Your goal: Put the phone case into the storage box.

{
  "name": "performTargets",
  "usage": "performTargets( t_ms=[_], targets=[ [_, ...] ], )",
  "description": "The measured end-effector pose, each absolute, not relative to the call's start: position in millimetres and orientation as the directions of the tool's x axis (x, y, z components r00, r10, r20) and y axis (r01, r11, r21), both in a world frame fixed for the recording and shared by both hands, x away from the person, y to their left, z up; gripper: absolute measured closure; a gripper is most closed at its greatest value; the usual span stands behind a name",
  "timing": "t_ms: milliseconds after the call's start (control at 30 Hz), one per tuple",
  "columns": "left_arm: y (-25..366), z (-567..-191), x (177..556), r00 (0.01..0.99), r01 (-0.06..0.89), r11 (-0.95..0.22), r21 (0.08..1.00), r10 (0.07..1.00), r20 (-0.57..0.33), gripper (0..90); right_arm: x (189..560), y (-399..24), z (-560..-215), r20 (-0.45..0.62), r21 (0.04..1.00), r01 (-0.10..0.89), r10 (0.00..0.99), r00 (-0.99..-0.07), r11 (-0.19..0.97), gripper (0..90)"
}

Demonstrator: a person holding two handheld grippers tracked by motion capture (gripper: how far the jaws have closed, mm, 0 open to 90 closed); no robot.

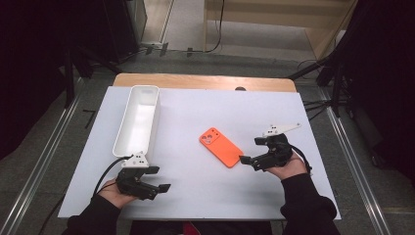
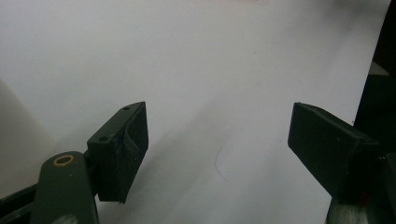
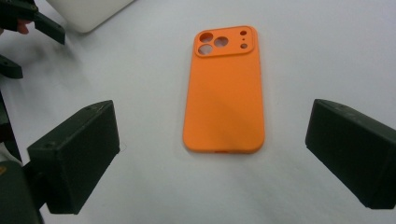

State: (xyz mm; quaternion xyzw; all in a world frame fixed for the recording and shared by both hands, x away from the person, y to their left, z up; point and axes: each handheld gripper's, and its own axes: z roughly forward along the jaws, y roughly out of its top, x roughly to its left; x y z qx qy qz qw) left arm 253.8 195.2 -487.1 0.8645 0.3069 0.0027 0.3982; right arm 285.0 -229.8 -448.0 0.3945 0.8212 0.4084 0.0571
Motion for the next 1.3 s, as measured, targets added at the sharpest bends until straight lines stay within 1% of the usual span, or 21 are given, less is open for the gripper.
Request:
performTargets(
  t_ms=[367, 433, 467, 833, 1300],
  targets=[
    [195, -487, 255, 0.809, 0.535, -0.486, 0.691, 0.531, -0.253, 20.2, 297, -219, -443, 0.218, 0.715, 0.596, 0.693, -0.687, 0.366, 1.8],
    [195, -487, 255, 0.81, 0.534, -0.491, 0.688, 0.529, -0.252, 20.2, 298, -217, -442, 0.217, 0.712, 0.598, 0.694, -0.686, 0.369, 2.0],
    [195, -487, 255, 0.811, 0.534, -0.492, 0.688, 0.529, -0.251, 20.2, 300, -216, -442, 0.222, 0.711, 0.602, 0.696, -0.683, 0.363, 4.1],
    [195, -488, 254, 0.809, 0.536, -0.49, 0.688, 0.531, -0.252, 20.1, 311, -206, -440, 0.213, 0.715, 0.598, 0.701, -0.681, 0.364, 4.2],
    [196, -488, 254, 0.807, 0.538, -0.488, 0.687, 0.533, -0.253, 20.1, 323, -193, -443, 0.208, 0.717, 0.593, 0.701, -0.683, 0.365, 4.7]
  ],
)
